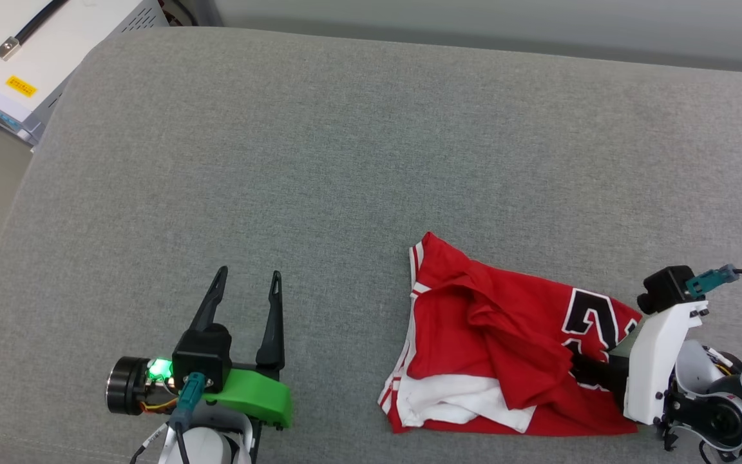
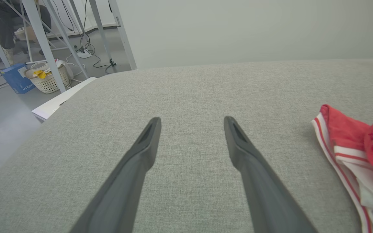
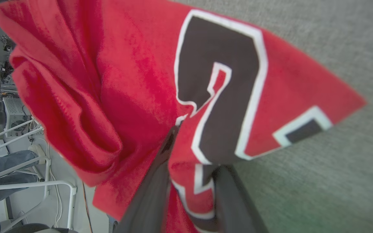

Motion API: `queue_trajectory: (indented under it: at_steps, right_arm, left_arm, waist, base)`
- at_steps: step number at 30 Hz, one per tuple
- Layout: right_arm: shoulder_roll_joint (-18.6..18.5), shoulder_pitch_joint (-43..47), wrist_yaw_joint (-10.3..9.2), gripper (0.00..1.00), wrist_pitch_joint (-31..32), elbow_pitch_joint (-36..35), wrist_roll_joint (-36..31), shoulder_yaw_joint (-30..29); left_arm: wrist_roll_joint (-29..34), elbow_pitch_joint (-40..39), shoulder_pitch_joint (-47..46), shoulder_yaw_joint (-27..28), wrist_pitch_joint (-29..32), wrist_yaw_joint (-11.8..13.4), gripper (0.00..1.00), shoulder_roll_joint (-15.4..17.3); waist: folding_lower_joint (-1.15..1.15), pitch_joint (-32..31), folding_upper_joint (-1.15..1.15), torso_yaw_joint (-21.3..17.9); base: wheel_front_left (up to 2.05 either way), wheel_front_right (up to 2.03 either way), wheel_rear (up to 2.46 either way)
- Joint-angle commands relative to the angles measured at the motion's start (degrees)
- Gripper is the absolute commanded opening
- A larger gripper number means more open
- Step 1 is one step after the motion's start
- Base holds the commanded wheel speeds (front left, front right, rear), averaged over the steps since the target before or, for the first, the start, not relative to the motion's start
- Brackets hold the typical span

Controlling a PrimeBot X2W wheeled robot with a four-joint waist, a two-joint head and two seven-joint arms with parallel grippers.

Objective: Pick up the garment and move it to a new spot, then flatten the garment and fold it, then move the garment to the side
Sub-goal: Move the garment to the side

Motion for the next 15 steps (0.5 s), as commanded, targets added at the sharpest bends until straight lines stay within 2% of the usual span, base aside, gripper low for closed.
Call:
queue_trajectory:
  at_steps: [1,8,15]
  right_arm:
    - [0.61,0.08,-0.04,0.00,-0.65,0.55,0.18,2.01]
    - [-3.24,-3.26,-0.04,0.00,-6.10,-3.86,-1.39,4.77]
    - [-8.93,-6.74,-0.04,0.00,-8.72,-9.27,-5.59,8.56]
  left_arm:
    - [0.03,0.17,-0.33,0.37,-0.33,-0.03,1.00,-0.12]
    - [0.14,0.59,0.75,0.79,-0.33,0.14,1.00,-0.01]
    - [0.13,0.34,1.94,1.43,-0.33,0.38,1.00,0.40]
  waist:
    - [0.00,-0.30,0.34,-0.19]
    - [0.00,-2.61,0.34,-1.67]
    - [0.00,-5.02,0.34,-5.95]
  base:
    - [0.00,0.00,0.00]
    - [0.00,0.00,0.00]
    - [0.00,0.00,0.00]
